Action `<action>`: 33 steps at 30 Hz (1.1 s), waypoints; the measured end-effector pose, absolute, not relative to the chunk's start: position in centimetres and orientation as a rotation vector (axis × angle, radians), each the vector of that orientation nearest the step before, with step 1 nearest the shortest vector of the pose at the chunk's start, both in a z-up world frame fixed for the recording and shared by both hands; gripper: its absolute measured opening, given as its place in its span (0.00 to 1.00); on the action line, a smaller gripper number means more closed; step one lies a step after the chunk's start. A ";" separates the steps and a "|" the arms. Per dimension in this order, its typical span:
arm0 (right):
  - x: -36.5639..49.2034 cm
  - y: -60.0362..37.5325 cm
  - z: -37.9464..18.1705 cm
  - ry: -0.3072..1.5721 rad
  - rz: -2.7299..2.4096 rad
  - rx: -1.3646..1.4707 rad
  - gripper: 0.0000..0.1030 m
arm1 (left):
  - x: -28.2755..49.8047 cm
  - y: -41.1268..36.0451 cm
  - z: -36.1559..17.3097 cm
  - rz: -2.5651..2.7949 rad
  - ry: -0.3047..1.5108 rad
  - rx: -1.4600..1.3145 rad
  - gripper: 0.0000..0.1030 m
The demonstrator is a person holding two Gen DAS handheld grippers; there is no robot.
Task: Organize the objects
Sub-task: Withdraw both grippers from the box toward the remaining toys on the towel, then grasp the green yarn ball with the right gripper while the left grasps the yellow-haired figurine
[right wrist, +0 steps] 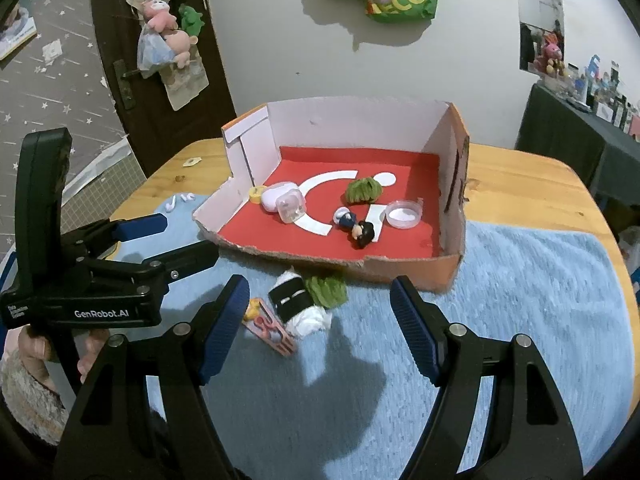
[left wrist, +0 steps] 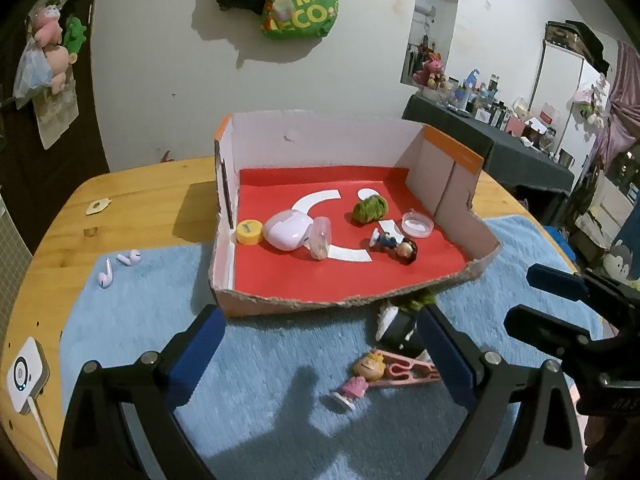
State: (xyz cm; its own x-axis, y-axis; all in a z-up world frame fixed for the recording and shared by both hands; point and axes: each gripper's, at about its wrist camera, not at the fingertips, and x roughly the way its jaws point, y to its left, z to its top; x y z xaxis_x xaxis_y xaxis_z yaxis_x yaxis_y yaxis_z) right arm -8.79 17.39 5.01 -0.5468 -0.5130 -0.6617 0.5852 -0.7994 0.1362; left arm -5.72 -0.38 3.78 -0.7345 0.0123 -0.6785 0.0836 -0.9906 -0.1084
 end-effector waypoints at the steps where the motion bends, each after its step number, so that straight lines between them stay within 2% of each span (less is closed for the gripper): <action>1: -8.7 17.5 4.9 0.134 -2.317 0.948 0.70 | -5.6 -0.3 3.7 -2.884 0.201 1.133 0.96; 6: -8.4 18.0 4.0 0.143 -2.322 0.969 0.70 | -5.3 0.3 2.6 -2.883 0.172 1.172 0.95; 11: -8.4 18.2 2.7 0.158 -2.320 1.000 0.60 | -5.3 0.7 1.4 -2.882 0.152 1.231 0.78; 14: -8.7 18.1 1.9 0.161 -2.311 1.027 0.52 | -5.4 0.8 0.7 -2.879 0.145 1.266 0.71; 17: -9.0 17.9 1.3 0.168 -2.302 1.044 0.51 | -5.4 0.9 0.1 -2.882 0.134 1.295 0.66; 28: -10.0 17.3 -0.1 0.197 -2.289 1.086 0.48 | -4.6 1.3 -1.1 -2.889 0.057 1.334 0.65; 33: -10.6 16.7 -0.3 0.203 -2.280 1.088 0.46 | -4.8 1.6 -1.7 -2.874 0.011 1.359 0.56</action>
State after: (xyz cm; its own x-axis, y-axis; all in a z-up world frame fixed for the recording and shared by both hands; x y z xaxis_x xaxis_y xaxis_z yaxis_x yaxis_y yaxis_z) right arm -10.62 16.72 -0.27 -0.4856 -0.4507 -0.7490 0.5760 -0.8095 0.1137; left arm -4.77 1.65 -1.75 -0.6338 0.0373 -0.7726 -0.0315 -0.9993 -0.0225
